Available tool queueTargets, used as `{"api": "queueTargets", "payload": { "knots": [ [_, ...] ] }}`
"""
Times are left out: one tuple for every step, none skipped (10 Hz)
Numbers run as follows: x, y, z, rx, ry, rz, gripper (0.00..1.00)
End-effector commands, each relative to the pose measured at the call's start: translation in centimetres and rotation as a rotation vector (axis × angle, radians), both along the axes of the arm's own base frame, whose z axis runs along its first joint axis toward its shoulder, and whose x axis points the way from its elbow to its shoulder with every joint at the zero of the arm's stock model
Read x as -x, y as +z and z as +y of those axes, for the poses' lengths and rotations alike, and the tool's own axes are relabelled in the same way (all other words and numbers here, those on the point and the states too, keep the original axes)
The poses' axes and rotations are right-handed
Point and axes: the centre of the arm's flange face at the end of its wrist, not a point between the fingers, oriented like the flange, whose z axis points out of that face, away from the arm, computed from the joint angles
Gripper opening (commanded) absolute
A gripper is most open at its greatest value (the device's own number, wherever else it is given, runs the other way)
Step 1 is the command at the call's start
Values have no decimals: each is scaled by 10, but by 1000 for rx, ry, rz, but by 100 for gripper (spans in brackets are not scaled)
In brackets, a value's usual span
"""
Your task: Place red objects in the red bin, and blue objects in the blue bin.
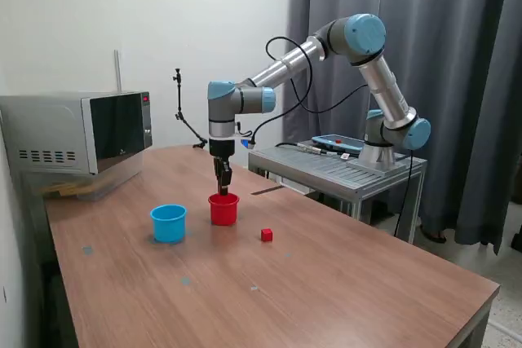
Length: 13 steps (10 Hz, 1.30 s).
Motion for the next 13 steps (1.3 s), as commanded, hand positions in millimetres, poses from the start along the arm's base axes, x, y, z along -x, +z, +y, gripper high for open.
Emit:
{"api": "queueTargets", "payload": {
  "knots": [
    [-1, -2, 0, 0, -1, -3, 100],
    [-1, -2, -1, 0, 0, -3, 100],
    [0, -1, -1, -2, -1, -2, 100],
    [0, -1, -3, -4, 2, -3, 100],
    [1, 0, -9, -9, 9, -5, 100],
    [0, 9, -14, -11, -15, 5, 100],
    [-3, 22, -16, -13, -67, 20, 100],
    [-8, 32, -18, -7, -76, 8, 100],
    [-14, 47, -30, -3, -64, -12, 100],
    [-18, 61, -53, -2, -35, -26, 100],
    [-26, 87, -70, 3, -12, -45, 100],
    [-28, 97, -101, 6, 46, -57, 100],
    [-28, 107, -118, 5, 80, -45, 100]
  ]
}}
